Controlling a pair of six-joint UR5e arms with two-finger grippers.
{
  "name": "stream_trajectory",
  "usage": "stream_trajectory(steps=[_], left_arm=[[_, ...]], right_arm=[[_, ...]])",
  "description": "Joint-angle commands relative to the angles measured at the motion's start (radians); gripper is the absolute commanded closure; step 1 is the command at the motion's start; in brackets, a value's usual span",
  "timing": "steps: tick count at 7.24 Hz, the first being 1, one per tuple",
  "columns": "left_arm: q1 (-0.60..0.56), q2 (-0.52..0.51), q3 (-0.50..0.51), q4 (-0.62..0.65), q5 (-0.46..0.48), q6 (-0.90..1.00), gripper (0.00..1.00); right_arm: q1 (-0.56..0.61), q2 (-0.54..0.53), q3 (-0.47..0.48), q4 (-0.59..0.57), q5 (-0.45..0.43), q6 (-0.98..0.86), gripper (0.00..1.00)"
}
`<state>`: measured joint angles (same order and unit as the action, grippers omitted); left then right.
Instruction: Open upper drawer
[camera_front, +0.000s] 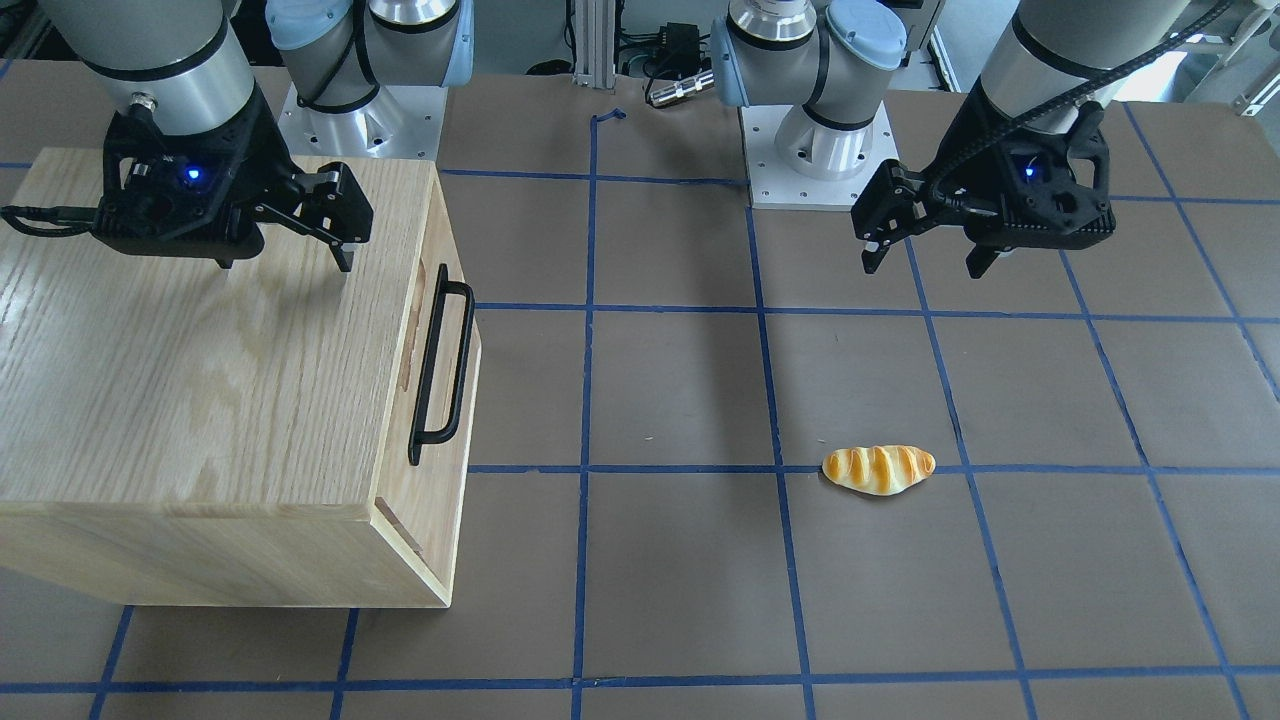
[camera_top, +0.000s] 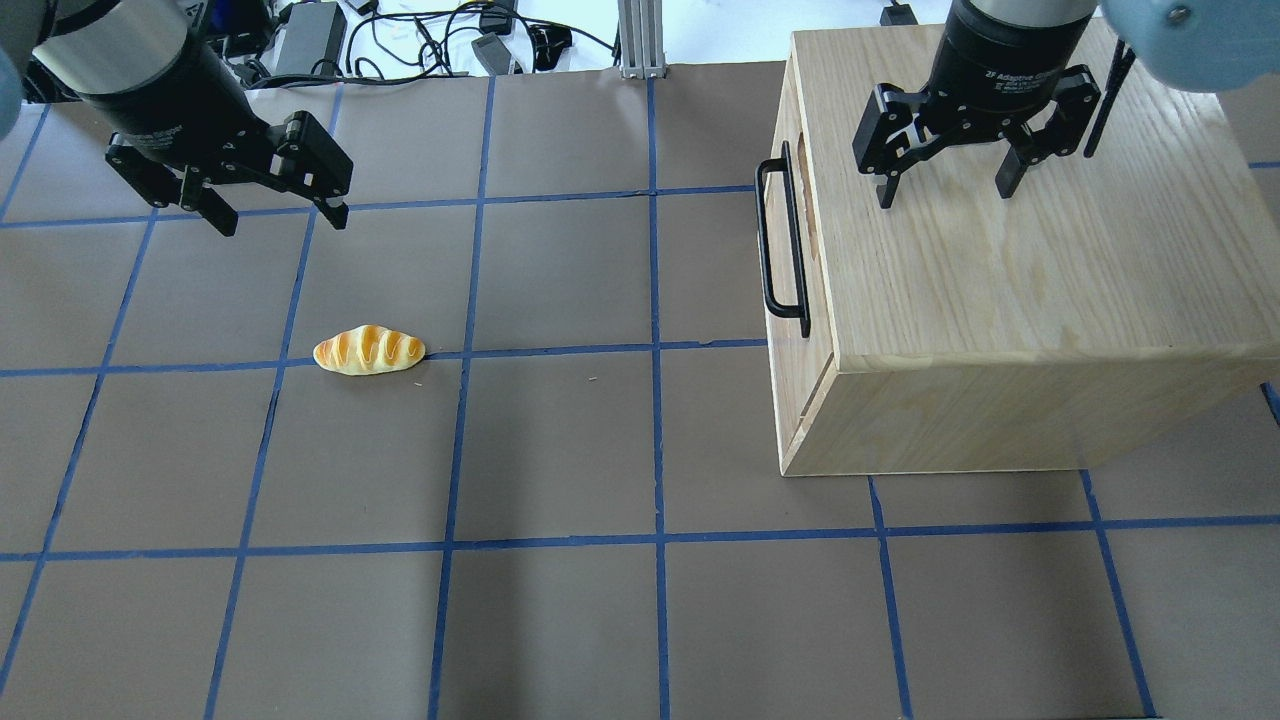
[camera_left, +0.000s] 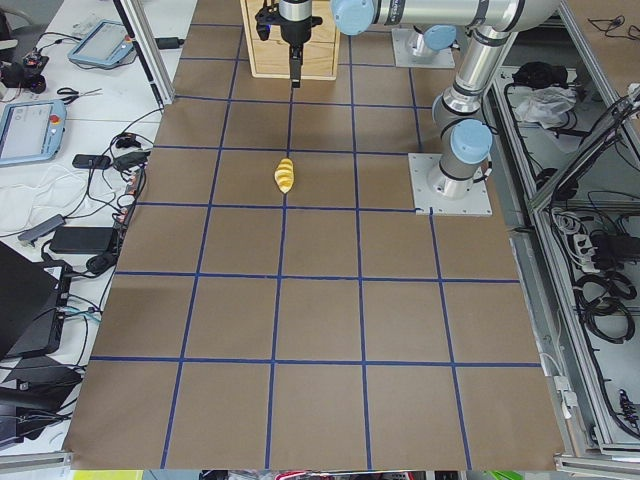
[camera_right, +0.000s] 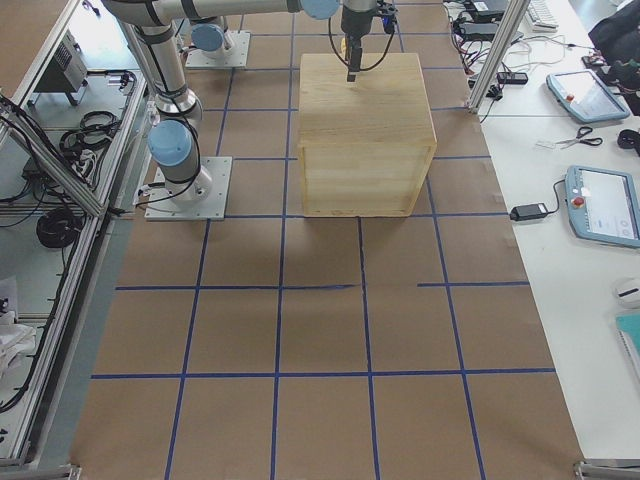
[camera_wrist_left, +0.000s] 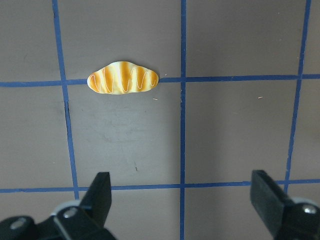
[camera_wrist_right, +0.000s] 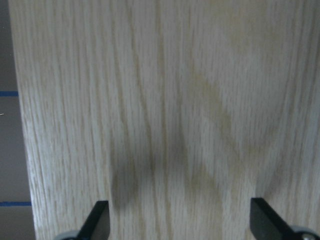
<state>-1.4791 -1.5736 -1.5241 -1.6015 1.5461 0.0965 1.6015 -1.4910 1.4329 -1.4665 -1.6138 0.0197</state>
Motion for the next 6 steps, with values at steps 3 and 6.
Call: stream_trajectory(steps=[3, 6], left_arm=[[-0.001, 0.013, -0.001, 0.000, -0.003, -0.006, 0.00], [-0.001, 0.021, -0.014, 0.000, 0.005, -0.011, 0.00]], right_arm=[[0.000, 0.000, 0.000, 0.000, 0.000, 0.000, 0.00], [0.000, 0.000, 0.000, 0.000, 0.000, -0.001, 0.00]])
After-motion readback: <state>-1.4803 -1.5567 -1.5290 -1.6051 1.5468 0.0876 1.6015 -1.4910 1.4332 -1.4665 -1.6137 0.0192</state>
